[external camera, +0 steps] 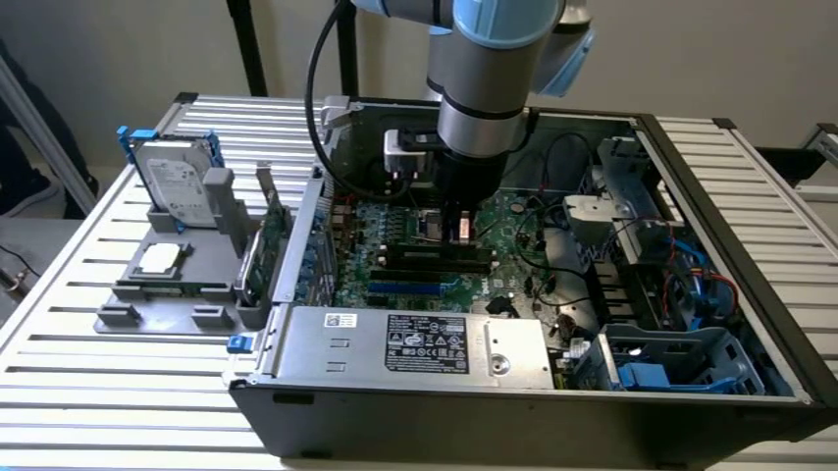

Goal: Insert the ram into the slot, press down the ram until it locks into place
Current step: 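Insert the ram into the slot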

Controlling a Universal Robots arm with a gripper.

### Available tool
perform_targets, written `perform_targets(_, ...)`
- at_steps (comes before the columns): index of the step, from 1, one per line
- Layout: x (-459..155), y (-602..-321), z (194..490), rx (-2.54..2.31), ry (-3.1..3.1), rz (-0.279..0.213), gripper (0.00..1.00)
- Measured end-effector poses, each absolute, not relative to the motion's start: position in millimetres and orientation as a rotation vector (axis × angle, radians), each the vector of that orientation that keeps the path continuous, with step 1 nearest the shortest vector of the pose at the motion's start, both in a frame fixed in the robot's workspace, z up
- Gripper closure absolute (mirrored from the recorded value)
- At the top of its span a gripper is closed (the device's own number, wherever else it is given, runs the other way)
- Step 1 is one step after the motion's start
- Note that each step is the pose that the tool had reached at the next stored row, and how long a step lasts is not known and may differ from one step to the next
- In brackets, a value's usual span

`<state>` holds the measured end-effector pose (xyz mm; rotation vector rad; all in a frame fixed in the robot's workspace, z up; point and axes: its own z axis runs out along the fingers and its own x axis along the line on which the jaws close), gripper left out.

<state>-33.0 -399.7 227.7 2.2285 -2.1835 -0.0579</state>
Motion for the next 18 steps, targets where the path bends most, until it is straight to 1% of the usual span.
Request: perform_targets(18, -33.0, -400.7, 225.7, 2.223, -2.189, -0.057, 0.86)
